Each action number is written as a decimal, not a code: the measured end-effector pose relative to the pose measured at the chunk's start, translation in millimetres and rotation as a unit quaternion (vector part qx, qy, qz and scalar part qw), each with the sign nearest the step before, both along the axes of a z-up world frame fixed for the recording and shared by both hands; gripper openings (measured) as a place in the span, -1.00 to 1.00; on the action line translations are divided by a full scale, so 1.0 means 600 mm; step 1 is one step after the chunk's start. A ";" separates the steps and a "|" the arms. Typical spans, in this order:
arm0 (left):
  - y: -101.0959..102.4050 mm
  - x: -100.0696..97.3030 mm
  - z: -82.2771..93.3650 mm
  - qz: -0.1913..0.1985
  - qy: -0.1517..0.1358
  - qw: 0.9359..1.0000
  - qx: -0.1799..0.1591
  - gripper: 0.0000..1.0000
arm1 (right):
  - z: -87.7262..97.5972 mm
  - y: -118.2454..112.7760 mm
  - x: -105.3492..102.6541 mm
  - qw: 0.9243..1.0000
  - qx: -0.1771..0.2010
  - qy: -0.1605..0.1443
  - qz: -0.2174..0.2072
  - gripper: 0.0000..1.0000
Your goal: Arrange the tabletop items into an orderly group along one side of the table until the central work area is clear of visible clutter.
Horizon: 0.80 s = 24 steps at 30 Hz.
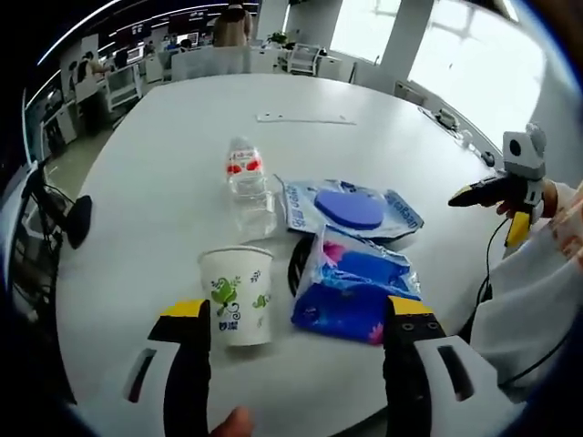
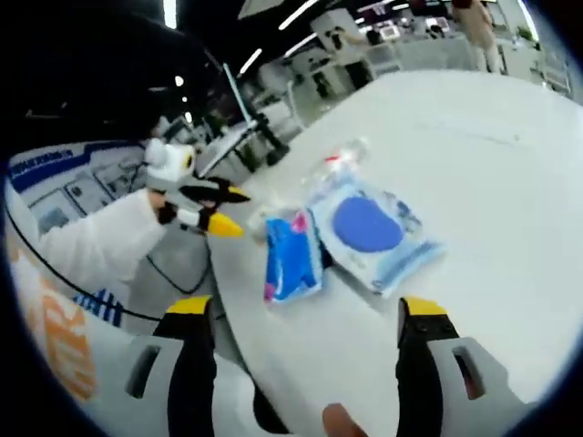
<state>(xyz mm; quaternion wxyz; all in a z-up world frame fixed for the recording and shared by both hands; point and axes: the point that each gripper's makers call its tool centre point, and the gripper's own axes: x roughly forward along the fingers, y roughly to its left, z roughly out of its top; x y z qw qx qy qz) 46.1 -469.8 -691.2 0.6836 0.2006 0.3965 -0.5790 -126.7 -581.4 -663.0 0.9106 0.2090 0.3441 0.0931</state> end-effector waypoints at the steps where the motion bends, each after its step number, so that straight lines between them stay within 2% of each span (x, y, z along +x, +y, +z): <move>1: 0.000 0.000 0.000 0.000 0.000 1.000 0.000 0.57 | 0.000 0.001 0.000 1.000 -0.001 0.000 0.000 0.67; 10: -0.006 0.000 -0.004 -0.001 -0.001 1.000 0.000 0.57 | -0.010 -0.007 -0.004 1.000 -0.026 0.008 0.007 0.73; 17: -0.018 0.007 -0.004 -0.002 -0.001 1.000 0.000 0.56 | -0.018 -0.009 -0.012 1.000 -0.016 0.016 0.005 0.71; 24: -0.043 0.017 -0.001 -0.005 -0.001 1.000 -0.005 0.56 | -0.023 -0.010 -0.013 1.000 -0.004 0.023 0.003 0.70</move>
